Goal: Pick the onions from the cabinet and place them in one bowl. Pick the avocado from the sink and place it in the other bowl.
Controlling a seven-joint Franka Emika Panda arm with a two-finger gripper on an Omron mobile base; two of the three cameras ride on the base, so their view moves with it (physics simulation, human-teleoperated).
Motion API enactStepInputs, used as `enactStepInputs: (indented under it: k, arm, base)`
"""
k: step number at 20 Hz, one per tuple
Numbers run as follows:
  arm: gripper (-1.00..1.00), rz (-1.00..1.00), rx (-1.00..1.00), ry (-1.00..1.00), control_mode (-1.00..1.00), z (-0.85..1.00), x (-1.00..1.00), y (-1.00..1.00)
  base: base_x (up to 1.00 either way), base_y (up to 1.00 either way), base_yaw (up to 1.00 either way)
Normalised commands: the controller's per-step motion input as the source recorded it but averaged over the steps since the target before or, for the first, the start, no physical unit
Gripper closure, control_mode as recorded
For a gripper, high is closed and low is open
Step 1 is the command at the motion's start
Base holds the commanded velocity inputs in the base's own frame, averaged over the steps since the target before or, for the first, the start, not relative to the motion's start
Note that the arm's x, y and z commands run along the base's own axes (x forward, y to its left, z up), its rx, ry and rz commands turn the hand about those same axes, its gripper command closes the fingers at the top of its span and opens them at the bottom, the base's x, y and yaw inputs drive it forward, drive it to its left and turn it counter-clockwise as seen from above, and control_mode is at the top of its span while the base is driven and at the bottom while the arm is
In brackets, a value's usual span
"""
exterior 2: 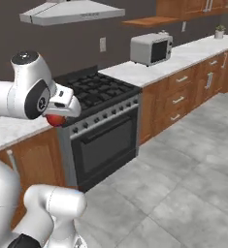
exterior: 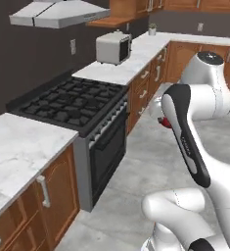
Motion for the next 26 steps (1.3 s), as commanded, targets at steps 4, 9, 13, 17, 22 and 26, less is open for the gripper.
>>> enactStepInputs:
  k: [4, 9, 13, 17, 22, 26]
  arm:
    - [1.0, 0.0, 0.0, 0.0, 1.0, 0.0, 0.0, 0.0]
    - [1.0, 0.0, 0.0, 0.0, 1.0, 0.0, 0.0, 0.0]
    - [1.0, 0.0, 0.0, 0.0, 1.0, 0.0, 0.0, 0.0]
    - [1.0, 0.0, 0.0, 0.0, 1.0, 0.0, 0.0, 0.0]
    - [1.0, 0.0, 0.0, 0.0, 1.0, 0.0, 0.0, 0.0]
    - [1.0, 0.0, 0.0, 0.0, 1.0, 0.0, 0.0, 0.0]
  base:
    - [0.0, 0.0, -1.0]
    - [0.0, 0.05, -1.0]
    - [0.0, 0.15, -0.95]
    - [0.14, 0.08, -0.92]
    - [0.26, 0.14, -0.89]
    - [0.59, 0.38, -0.78]
